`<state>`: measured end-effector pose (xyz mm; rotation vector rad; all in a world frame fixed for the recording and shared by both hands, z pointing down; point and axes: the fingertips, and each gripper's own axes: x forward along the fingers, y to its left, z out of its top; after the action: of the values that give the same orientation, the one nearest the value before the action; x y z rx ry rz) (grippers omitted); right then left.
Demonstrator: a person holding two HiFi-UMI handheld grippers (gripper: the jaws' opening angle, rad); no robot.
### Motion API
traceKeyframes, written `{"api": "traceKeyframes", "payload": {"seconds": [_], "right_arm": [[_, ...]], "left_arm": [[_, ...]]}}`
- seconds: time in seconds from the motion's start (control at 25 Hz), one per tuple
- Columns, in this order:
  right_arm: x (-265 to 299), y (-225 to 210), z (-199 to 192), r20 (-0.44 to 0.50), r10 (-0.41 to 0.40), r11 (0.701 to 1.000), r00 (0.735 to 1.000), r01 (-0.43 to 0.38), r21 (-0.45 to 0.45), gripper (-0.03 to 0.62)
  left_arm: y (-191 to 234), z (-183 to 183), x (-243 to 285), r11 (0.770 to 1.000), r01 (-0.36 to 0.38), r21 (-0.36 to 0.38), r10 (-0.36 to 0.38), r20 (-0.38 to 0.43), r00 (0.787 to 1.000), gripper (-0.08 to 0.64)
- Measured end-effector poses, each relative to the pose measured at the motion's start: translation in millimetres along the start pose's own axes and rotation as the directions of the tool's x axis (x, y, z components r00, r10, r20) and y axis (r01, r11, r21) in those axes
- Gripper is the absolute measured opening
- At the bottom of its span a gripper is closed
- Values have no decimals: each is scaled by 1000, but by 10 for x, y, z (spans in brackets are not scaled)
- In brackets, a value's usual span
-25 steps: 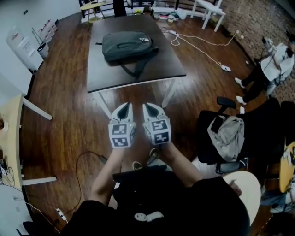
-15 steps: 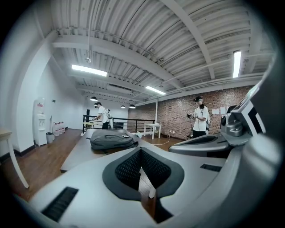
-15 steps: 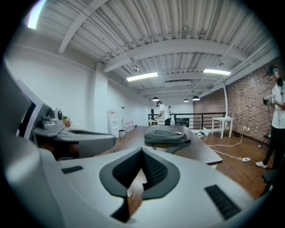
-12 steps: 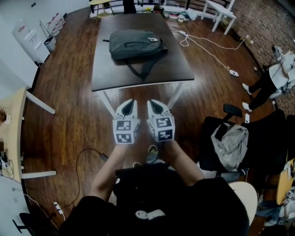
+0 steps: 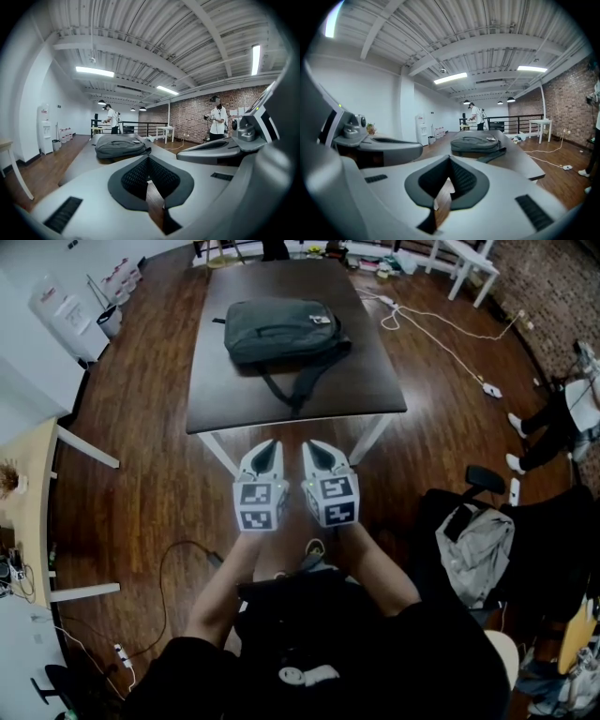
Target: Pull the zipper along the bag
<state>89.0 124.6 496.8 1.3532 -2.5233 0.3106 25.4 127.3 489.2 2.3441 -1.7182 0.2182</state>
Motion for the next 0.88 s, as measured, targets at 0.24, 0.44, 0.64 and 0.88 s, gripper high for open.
{"api": "traceKeyframes", "payload": {"seconds": [0.24, 0.44, 0.64, 0.88], "right_arm": [[152, -246, 80, 6, 21, 1000, 1000, -21, 2, 14], [249, -387, 112, 13, 54, 999, 998, -54, 1, 14], [284, -505, 87, 15, 74, 997, 997, -74, 5, 14], [300, -644, 101, 11, 75, 997, 997, -75, 23, 14]], "left_arm": [[-42, 50, 273, 1000, -24, 5, 24, -12, 1000, 0], [-73, 87, 452, 999, -47, 9, 47, -8, 999, 0], [-82, 120, 568, 997, -78, 14, 78, -6, 997, 0], [-162, 152, 664, 997, -80, 15, 80, -17, 997, 0]]}}
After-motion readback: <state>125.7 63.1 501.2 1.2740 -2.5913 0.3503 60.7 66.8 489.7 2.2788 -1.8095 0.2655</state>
